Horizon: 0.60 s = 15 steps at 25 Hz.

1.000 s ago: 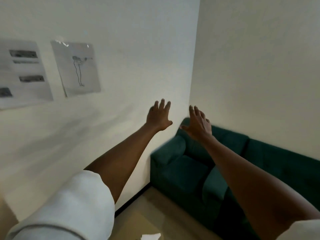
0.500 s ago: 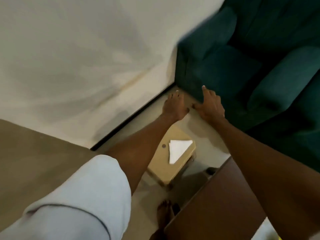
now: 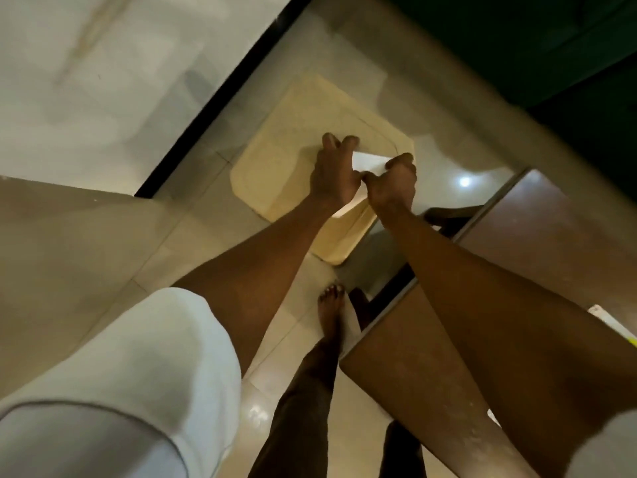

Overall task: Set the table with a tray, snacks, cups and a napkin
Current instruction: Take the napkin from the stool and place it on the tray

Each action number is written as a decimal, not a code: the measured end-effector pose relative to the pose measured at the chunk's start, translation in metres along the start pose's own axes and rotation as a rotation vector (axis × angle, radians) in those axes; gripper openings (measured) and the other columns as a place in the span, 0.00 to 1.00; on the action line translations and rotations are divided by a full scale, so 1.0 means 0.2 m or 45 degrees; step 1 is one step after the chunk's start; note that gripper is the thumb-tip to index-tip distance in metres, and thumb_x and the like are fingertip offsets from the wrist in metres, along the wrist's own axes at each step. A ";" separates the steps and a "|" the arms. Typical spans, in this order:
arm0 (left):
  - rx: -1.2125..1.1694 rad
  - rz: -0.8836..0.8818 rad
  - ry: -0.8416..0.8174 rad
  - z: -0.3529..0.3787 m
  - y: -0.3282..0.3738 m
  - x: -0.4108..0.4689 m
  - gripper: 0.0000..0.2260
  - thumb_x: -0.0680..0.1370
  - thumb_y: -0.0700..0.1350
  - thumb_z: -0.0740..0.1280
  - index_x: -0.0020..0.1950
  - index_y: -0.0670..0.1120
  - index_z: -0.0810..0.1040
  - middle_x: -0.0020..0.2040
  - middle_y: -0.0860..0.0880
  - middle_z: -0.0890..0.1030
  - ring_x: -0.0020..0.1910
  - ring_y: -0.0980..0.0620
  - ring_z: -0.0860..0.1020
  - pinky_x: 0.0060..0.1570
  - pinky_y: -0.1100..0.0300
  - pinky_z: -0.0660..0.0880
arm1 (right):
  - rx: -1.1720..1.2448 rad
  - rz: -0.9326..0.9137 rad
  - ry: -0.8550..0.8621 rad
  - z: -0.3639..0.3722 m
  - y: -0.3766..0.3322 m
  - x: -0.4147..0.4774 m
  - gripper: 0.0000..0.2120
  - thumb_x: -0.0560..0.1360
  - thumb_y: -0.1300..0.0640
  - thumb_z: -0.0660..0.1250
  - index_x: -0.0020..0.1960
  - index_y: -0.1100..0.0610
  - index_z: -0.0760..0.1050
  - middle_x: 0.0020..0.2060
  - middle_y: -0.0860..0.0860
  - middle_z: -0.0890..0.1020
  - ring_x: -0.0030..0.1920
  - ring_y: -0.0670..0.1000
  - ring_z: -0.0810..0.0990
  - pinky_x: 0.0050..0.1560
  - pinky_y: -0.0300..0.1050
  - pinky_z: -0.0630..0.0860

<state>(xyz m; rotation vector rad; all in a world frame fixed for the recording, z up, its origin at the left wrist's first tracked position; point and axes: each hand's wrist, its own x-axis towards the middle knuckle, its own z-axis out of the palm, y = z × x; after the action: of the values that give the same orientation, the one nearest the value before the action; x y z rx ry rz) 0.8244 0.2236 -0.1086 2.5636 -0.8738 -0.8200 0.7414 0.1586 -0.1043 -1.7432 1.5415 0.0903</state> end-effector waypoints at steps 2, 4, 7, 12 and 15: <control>0.012 0.020 0.027 -0.01 0.00 -0.01 0.26 0.78 0.46 0.73 0.75 0.49 0.71 0.71 0.43 0.68 0.67 0.42 0.75 0.63 0.49 0.78 | 0.146 0.117 0.080 0.00 -0.03 -0.01 0.30 0.74 0.55 0.77 0.69 0.58 0.65 0.66 0.56 0.74 0.63 0.59 0.79 0.60 0.52 0.79; 0.021 0.029 0.025 -0.02 0.01 -0.01 0.25 0.79 0.44 0.72 0.75 0.48 0.70 0.72 0.43 0.68 0.68 0.43 0.74 0.64 0.49 0.78 | 0.232 0.264 0.101 -0.02 -0.05 -0.01 0.32 0.73 0.55 0.78 0.70 0.57 0.64 0.67 0.57 0.74 0.62 0.60 0.80 0.59 0.51 0.80; -0.006 0.032 0.042 -0.01 0.01 -0.01 0.25 0.79 0.46 0.72 0.74 0.48 0.71 0.72 0.43 0.68 0.68 0.43 0.75 0.66 0.51 0.78 | 0.205 0.366 0.047 -0.01 -0.04 0.03 0.28 0.74 0.53 0.77 0.69 0.58 0.71 0.66 0.57 0.79 0.63 0.59 0.81 0.60 0.50 0.80; -0.164 -0.041 0.045 0.00 0.02 0.00 0.20 0.78 0.48 0.73 0.68 0.45 0.75 0.67 0.43 0.72 0.63 0.45 0.77 0.64 0.51 0.79 | 0.284 0.200 0.004 -0.05 -0.05 0.05 0.13 0.75 0.57 0.74 0.57 0.59 0.80 0.53 0.54 0.84 0.54 0.57 0.84 0.53 0.47 0.81; -0.452 -0.156 0.068 -0.03 0.05 0.01 0.21 0.79 0.49 0.73 0.69 0.44 0.74 0.68 0.42 0.72 0.63 0.44 0.77 0.64 0.48 0.79 | 0.443 0.069 -0.074 -0.17 -0.07 0.06 0.12 0.73 0.63 0.72 0.54 0.59 0.74 0.50 0.55 0.81 0.53 0.58 0.83 0.55 0.55 0.83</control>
<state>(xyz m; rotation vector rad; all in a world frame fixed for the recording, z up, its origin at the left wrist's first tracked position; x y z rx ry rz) 0.8241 0.2155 -0.1004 2.3287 -0.5058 -0.8508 0.7410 0.1293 -0.0807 -1.4139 1.4636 -0.0952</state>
